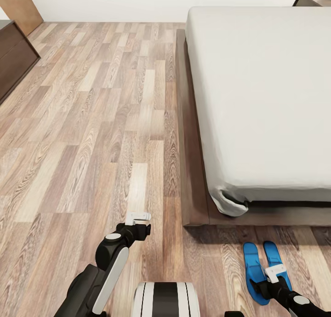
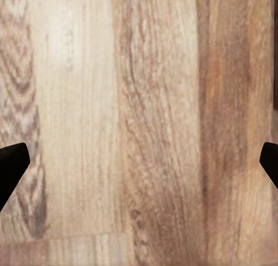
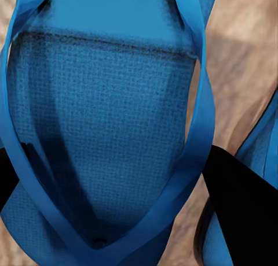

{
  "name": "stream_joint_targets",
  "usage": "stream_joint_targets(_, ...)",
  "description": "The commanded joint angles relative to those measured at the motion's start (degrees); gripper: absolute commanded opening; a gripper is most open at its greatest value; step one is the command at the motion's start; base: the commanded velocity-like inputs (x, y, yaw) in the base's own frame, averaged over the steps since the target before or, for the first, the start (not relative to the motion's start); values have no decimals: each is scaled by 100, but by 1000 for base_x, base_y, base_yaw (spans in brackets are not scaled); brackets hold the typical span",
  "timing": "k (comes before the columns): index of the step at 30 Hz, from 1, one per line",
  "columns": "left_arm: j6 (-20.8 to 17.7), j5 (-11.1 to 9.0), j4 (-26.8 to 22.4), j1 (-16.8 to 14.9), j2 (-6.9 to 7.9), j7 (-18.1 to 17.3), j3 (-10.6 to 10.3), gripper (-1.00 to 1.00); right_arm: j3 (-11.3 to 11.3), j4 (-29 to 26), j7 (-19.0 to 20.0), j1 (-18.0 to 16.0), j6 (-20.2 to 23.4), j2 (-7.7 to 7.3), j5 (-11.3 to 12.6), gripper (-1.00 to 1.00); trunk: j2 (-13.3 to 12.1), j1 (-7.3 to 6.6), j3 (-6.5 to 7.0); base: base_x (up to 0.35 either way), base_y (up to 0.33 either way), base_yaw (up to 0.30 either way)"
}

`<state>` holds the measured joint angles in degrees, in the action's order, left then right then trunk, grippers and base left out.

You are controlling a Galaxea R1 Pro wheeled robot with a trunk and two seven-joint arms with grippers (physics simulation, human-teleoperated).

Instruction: In the bedroom, move the book from the bed onto either nightstand, and place the two sandals side by side next to the bed.

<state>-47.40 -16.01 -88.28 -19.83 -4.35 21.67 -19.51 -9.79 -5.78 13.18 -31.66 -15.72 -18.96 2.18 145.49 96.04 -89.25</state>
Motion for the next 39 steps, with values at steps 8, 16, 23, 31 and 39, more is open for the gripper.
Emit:
stream_joint_targets(8, -15, -60, -5, -3, 3, 56, -2, 100, -31, 6, 9, -5, -19, -3, 25, -100, 1, -1, -3, 59, -58, 0)
stream_joint_targets(16, -15, -60, -5, -3, 3, 56, -1, 100, -31, 5, 9, -4, -19, -3, 20, -100, 1, -1, -3, 1, -1, 0)
stream_joint_targets(23, -15, -59, -5, -3, 3, 56, 0, 100, -31, 3, 8, -3, -20, -3, 26, 100, 1, -1, -3, 0, 0, 0)
stream_joint_targets(31, -15, -60, -5, -3, 4, 56, 0, 100, -31, 3, 9, -5, -19, -3, 25, 100, 1, -1, -3, 0, 0, 0)
stream_joint_targets(39, -15, -60, -5, -3, 4, 56, -2, 100, -31, 6, 9, -4, -19, -3, 28, 100, 1, -1, -3, 0, 0, 0)
